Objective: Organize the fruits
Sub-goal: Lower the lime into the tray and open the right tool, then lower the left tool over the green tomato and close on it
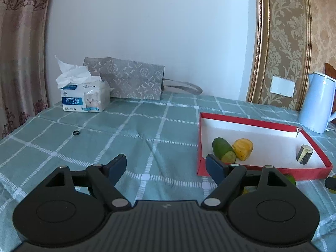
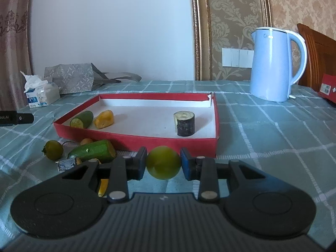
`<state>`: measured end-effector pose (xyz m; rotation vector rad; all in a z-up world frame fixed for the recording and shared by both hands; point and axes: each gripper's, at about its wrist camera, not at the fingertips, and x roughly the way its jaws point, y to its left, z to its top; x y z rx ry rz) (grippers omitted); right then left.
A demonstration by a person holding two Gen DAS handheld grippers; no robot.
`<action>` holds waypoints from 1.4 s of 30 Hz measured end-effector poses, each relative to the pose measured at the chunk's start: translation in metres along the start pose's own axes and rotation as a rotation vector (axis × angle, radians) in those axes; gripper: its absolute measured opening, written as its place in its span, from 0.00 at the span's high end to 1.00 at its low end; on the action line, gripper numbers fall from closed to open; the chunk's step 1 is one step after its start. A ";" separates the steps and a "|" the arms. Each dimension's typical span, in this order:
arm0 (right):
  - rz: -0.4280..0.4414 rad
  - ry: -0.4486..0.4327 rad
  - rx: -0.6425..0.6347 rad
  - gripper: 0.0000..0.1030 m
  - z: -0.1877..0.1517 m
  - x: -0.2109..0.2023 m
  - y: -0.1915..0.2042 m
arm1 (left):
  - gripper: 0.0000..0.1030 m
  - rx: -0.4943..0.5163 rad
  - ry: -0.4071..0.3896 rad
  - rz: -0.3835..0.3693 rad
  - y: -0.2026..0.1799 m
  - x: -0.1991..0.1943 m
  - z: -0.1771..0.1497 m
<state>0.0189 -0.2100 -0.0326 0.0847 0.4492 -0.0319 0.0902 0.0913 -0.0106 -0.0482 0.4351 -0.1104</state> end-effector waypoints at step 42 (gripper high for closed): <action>-0.030 -0.132 0.107 0.16 0.013 -0.005 -0.008 | 0.20 0.059 0.018 -0.155 -0.014 -0.006 -0.006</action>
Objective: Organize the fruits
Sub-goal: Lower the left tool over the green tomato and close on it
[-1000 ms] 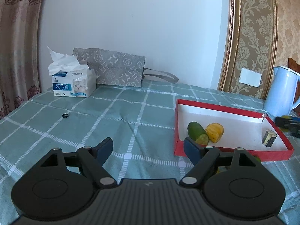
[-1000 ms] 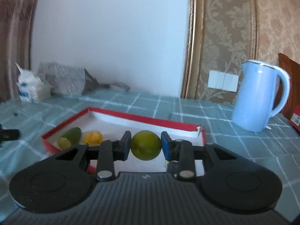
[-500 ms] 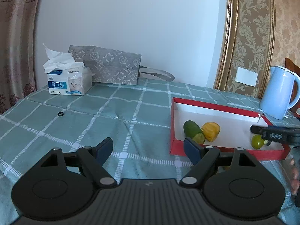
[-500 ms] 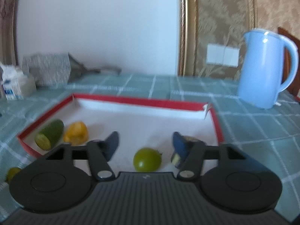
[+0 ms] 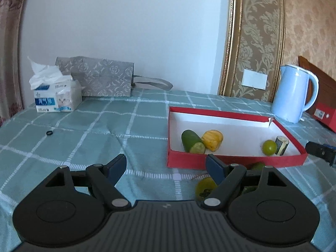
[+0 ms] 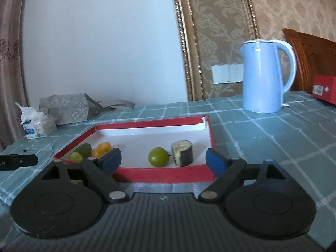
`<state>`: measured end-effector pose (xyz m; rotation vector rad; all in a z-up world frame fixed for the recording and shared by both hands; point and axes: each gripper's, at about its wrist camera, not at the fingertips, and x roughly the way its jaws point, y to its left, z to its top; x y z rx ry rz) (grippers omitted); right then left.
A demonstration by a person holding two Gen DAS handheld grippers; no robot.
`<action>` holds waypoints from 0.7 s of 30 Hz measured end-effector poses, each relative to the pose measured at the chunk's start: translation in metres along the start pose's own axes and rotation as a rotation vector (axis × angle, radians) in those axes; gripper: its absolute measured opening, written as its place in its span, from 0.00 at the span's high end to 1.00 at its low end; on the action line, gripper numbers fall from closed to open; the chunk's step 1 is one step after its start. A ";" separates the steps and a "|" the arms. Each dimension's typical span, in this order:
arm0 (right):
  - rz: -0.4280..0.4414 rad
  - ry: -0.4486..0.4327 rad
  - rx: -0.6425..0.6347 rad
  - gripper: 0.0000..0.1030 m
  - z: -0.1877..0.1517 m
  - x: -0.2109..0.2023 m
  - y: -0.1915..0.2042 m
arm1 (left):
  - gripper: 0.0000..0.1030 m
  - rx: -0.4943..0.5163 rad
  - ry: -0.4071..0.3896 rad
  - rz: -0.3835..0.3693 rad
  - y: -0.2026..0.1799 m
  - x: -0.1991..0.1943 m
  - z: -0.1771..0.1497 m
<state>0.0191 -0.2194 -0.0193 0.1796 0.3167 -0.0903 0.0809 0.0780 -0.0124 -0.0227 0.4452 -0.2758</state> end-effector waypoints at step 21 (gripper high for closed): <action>-0.017 -0.026 -0.079 0.08 -0.004 -0.006 0.015 | 0.20 0.159 0.063 -0.046 -0.033 0.009 -0.011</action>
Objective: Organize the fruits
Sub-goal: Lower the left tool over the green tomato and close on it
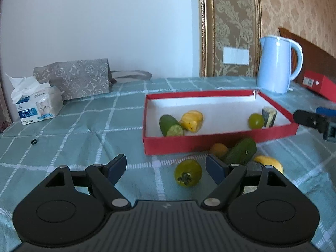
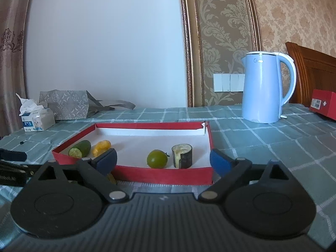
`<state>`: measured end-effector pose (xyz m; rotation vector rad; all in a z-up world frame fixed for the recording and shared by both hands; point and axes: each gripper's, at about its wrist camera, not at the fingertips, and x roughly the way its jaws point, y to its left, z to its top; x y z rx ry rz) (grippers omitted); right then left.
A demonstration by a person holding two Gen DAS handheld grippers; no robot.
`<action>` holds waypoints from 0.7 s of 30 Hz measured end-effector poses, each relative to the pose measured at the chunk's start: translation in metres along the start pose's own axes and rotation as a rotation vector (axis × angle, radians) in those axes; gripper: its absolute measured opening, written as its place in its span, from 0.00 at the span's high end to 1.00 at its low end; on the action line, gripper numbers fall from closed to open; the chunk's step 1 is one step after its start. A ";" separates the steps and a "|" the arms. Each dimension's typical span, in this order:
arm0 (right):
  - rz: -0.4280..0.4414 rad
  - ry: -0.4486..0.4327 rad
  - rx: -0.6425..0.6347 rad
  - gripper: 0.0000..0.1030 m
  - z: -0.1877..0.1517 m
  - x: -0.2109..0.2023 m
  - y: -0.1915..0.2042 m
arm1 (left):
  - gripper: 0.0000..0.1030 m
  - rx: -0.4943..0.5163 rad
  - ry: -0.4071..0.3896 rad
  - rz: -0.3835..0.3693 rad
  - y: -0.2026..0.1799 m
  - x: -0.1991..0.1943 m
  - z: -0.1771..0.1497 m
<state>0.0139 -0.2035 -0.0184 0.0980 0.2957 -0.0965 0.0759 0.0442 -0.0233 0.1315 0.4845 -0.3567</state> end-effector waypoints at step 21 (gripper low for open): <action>0.019 -0.016 0.005 0.05 0.001 -0.005 0.002 | 0.20 0.038 0.100 0.034 -0.023 0.027 0.000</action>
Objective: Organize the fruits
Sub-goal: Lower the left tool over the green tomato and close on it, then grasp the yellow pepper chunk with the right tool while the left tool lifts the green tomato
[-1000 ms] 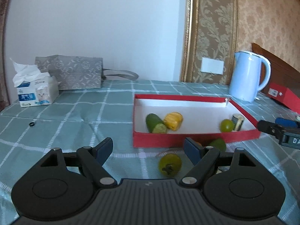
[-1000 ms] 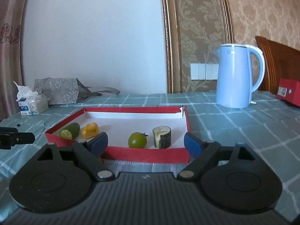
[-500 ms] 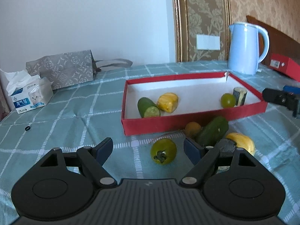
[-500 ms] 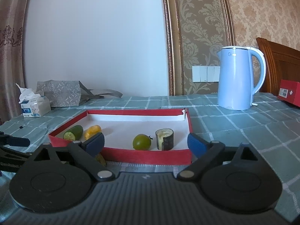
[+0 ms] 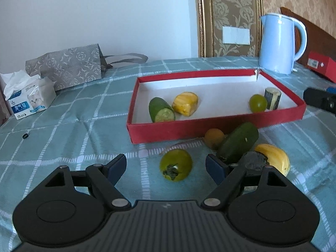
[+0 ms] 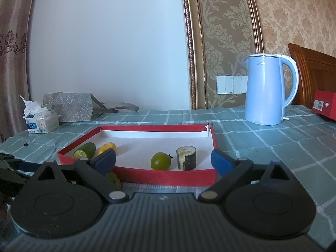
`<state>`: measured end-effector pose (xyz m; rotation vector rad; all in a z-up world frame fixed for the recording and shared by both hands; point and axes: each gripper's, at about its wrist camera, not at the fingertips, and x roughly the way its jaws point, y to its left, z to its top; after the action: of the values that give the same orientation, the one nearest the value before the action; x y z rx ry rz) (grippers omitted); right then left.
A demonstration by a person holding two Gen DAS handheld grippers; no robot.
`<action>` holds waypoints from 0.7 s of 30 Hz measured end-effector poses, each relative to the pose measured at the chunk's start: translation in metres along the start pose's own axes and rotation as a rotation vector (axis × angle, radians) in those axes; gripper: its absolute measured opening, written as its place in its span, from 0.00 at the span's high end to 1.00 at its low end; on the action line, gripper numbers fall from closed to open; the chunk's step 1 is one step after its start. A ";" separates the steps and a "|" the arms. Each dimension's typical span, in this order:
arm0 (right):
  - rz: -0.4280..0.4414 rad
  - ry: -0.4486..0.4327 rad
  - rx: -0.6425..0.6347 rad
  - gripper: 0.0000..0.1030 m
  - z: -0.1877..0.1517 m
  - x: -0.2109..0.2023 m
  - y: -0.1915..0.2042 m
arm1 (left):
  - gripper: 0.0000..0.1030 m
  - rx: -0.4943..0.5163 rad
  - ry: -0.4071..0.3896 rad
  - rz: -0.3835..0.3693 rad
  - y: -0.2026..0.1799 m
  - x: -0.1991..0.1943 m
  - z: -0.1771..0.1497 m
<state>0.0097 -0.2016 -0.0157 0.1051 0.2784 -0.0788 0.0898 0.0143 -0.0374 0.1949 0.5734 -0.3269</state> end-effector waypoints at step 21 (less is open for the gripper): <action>-0.004 0.004 0.006 0.04 0.001 0.000 -0.001 | 0.68 -0.025 0.039 -0.064 0.001 0.008 0.001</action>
<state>0.0094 -0.2027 -0.0152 0.1103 0.2822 -0.0835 0.0972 0.0135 -0.0411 0.1589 0.6231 -0.3784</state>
